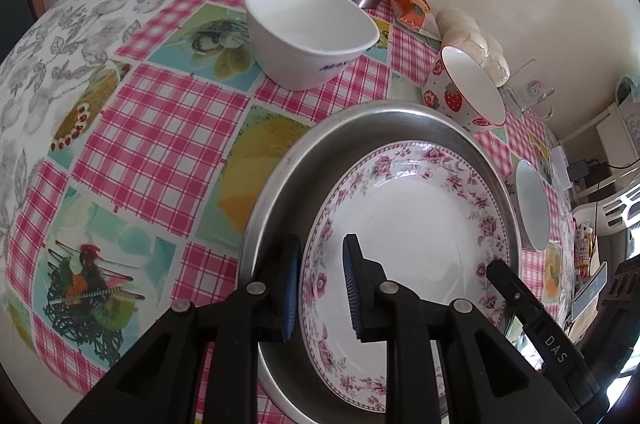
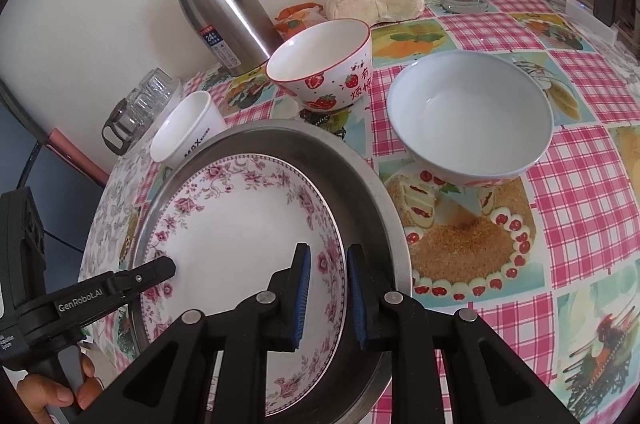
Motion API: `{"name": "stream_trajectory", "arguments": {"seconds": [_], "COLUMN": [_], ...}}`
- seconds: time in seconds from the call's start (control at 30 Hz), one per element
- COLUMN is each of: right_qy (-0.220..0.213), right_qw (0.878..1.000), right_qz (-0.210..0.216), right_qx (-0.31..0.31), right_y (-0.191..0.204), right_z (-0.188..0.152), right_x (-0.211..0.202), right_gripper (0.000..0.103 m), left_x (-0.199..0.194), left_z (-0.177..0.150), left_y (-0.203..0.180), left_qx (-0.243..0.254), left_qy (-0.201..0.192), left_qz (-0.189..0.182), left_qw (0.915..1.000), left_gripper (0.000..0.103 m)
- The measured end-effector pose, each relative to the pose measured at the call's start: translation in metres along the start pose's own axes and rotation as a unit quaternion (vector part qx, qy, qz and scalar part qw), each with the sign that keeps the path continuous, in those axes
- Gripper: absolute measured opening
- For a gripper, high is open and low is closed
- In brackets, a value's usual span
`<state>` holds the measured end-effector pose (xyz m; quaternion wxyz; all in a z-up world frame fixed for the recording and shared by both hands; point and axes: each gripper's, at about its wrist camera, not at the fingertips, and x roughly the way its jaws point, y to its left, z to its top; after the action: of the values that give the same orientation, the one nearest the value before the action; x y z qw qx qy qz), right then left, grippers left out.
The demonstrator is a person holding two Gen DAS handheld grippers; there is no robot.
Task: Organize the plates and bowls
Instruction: 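Open both grippers and lift them off the floral plate rim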
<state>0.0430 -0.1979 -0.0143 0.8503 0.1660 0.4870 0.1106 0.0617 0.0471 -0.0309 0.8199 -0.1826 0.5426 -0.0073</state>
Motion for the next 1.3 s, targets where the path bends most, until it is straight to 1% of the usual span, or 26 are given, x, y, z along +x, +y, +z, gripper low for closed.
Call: {"name": "stream_trajectory", "arguments": {"seconds": [0.17, 0.3, 0.33, 0.37, 0.47, 0.5, 0.53, 0.6, 0.67, 0.77, 0.83, 0.87, 0.93, 1.0, 1.03, 1.07, 1.1, 1.27, 1.3], "right_qy": [-0.013, -0.026, -0.032, -0.039, -0.051, -0.053, -0.056, -0.058, -0.057, -0.055, -0.053, -0.054, -0.054, -0.055, -0.054, -0.053, -0.052, -0.052, -0.053], "right_qw": [1.000, 1.000, 0.999, 0.999, 0.999, 0.998, 0.998, 0.998, 0.998, 0.998, 0.998, 0.998, 0.998, 0.998, 0.998, 0.998, 0.998, 0.998, 0.998], "right_qz": [0.000, 0.004, 0.005, 0.008, 0.007, 0.005, 0.002, -0.002, -0.006, -0.009, -0.012, -0.015, -0.018, -0.021, -0.022, -0.023, -0.023, -0.026, -0.027], "right_qx": [-0.003, 0.000, 0.001, 0.000, -0.010, -0.014, -0.019, -0.025, -0.030, -0.034, -0.035, -0.035, -0.035, -0.035, -0.035, -0.034, -0.034, -0.035, -0.036], "right_y": [0.001, 0.001, 0.001, 0.002, 0.007, 0.009, 0.012, 0.015, 0.016, 0.016, 0.016, 0.016, 0.015, 0.014, 0.013, 0.013, 0.012, 0.011, 0.011], "right_z": [0.002, 0.003, 0.004, 0.005, 0.006, 0.007, 0.007, 0.006, 0.006, 0.006, 0.006, 0.006, 0.006, 0.006, 0.006, 0.006, 0.006, 0.006, 0.006], "right_x": [-0.008, -0.014, -0.017, -0.020, -0.027, -0.028, -0.029, -0.029, -0.029, -0.027, -0.026, -0.026, -0.026, -0.025, -0.025, -0.024, -0.024, -0.023, -0.024], "right_gripper": [0.022, 0.022, 0.022, 0.022, 0.022, 0.030, 0.042, 0.055, 0.058, 0.067, 0.072, 0.073, 0.079, 0.080, 0.080, 0.080, 0.081, 0.089, 0.092], "left_x": [-0.014, -0.025, -0.027, -0.029, -0.032, -0.033, -0.033, -0.031, -0.029, -0.027, -0.027, -0.027, -0.026, -0.026, -0.027, -0.027, -0.027, -0.028, -0.027], "left_z": [0.003, 0.004, 0.005, 0.005, 0.005, 0.005, 0.005, 0.005, 0.004, 0.003, 0.003, 0.002, 0.002, 0.003, 0.003, 0.003, 0.003, 0.004, 0.004], "left_y": [-0.001, -0.005, -0.006, -0.007, -0.010, -0.010, -0.010, -0.011, -0.012, -0.013, -0.014, -0.014, -0.014, -0.011, -0.010, -0.009, -0.008, -0.005, -0.004], "left_qx": [0.003, 0.011, 0.013, 0.016, 0.021, 0.022, 0.023, 0.027, 0.030, 0.037, 0.042, 0.044, 0.046, 0.043, 0.041, 0.038, 0.036, 0.026, 0.025], "left_qy": [-0.026, -0.051, -0.055, -0.060, -0.069, -0.071, -0.070, -0.065, -0.063, -0.064, -0.067, -0.068, -0.069, -0.072, -0.074, -0.075, -0.077, -0.079, -0.079], "left_qz": [0.004, 0.004, 0.004, 0.006, 0.017, 0.019, 0.022, 0.029, 0.038, 0.054, 0.063, 0.068, 0.077, 0.085, 0.087, 0.088, 0.089, 0.096, 0.097], "left_qw": [0.9997, 0.9986, 0.9984, 0.9980, 0.9972, 0.9971, 0.9970, 0.9971, 0.9968, 0.9958, 0.9949, 0.9945, 0.9935, 0.9929, 0.9927, 0.9926, 0.9924, 0.9919, 0.9919], "left_gripper": [0.028, 0.029, 0.033, 0.040, 0.054, 0.055, 0.058, 0.063, 0.071, 0.081, 0.083, 0.084, 0.084, 0.084, 0.087, 0.092, 0.094, 0.094, 0.095]}}
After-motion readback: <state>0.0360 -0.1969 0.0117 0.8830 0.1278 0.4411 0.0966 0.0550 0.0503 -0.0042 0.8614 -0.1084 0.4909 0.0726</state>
